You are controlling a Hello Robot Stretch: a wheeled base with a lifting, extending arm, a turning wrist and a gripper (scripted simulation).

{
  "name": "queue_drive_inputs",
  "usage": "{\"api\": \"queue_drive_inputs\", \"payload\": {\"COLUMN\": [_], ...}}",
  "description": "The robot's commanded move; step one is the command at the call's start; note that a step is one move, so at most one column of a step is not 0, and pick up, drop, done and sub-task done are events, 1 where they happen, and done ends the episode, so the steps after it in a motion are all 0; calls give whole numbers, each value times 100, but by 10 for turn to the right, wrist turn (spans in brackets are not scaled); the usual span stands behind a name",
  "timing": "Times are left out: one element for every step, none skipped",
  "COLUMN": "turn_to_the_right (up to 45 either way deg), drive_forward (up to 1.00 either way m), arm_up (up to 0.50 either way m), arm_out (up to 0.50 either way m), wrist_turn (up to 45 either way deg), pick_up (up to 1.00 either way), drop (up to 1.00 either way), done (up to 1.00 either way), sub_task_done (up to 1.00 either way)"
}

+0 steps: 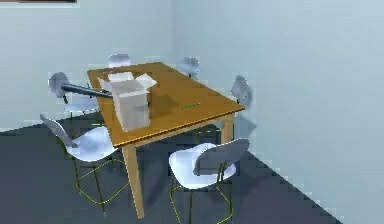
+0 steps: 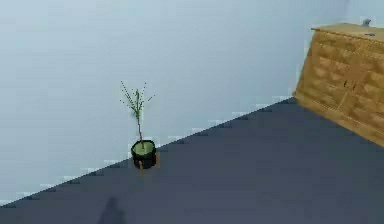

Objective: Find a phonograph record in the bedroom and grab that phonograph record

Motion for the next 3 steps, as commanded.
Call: {"api": "queue_drive_inputs", "payload": {"turn_to_the_right": [-450, -450, -450], "drive_forward": [0, 0, 0], "arm_up": [0, 0, 0], "arm_out": [0, 0, 0], "wrist_turn": [0, 0, 0], "pick_up": [0, 0, 0], "drop": [0, 0, 0], "done": [0, 0, 0], "sub_task_done": [0, 0, 0]}}
